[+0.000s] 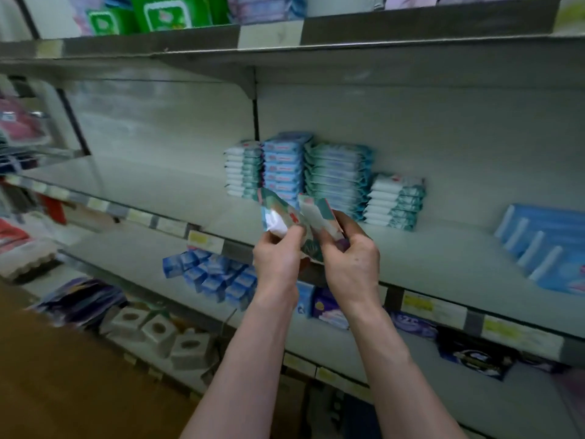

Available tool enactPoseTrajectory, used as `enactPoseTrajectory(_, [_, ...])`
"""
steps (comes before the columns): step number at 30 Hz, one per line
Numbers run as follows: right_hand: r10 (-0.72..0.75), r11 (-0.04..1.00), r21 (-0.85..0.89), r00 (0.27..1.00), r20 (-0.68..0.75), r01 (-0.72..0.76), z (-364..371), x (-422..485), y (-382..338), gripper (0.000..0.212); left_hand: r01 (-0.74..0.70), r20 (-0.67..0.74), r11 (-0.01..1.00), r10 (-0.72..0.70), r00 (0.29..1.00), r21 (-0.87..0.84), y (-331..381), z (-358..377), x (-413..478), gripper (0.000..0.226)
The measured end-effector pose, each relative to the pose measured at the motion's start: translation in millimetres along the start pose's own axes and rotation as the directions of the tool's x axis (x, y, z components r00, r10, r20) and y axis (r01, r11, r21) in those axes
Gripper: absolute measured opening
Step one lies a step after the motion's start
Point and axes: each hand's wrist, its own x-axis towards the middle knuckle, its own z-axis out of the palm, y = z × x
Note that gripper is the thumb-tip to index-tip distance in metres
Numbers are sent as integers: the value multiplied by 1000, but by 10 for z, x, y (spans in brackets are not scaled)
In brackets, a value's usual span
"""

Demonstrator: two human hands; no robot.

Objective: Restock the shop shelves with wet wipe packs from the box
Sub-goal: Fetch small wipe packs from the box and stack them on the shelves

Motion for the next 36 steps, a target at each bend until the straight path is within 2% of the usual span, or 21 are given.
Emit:
enactPoseTrajectory(4, [14,993,-117,1000,-7,-14,55,234,-12,18,61,186,997,-67,980,38,22,185,257,9])
enactPoseTrajectory(8, [-5,945,-326,998,57,23,62,482,-29,37,183,369,983,-173,913,10,23,327,457,24])
enactPoseTrajectory(11, [-99,923,-360,988,122,136,12,586,-2,38,209,493,977,-197,848,30,-17,447,579,20])
enactPoseTrajectory(13, [-56,930,-352,988,145,104,-102,676,7,35,242,520,970,-226,824,38,-30,523,663,11])
enactPoseTrajectory(14, [-13,947,-316,992,124,52,-183,748,10,29,281,522,959,-258,813,36,-29,561,709,8])
enactPoseTrajectory(16, [44,969,-240,999,-24,-48,-391,927,48,21,357,522,934,-318,792,28,-10,633,793,6])
enactPoseTrajectory(18, [106,959,-242,978,-178,-148,-610,1136,101,21,380,525,923,-352,775,59,8,713,856,6])
enactPoseTrajectory(19, [170,948,-237,966,-193,-214,-704,1230,125,23,382,526,920,-366,768,83,10,761,878,7])
enactPoseTrajectory(20, [263,935,-197,950,-169,-294,-779,1308,137,27,380,527,918,-379,761,111,11,810,894,7])
enactPoseTrajectory(22, [466,883,-45,884,-31,-467,-886,1420,156,25,360,529,917,-393,752,171,-2,932,926,12])
enactPoseTrajectory(24, [570,814,90,819,68,-574,-987,1477,164,18,307,514,922,-386,766,234,-21,1060,967,20])
enactPoseTrajectory(26, [605,748,243,785,133,-617,-1099,1543,228,15,256,488,932,-354,798,258,-14,1179,1000,23])
enactPoseTrajectory(29, [621,649,413,758,197,-639,-1214,1622,341,17,252,471,950,-311,825,185,21,1323,1037,20])
enactPoseTrajectory(32, [608,661,435,776,167,-612,-1244,1685,420,14,221,481,960,-276,832,170,24,1435,1057,14])
enactPoseTrajectory(36, [583,692,436,802,133,-576,-1297,1767,461,9,208,495,965,-262,829,162,-23,1559,1057,28])
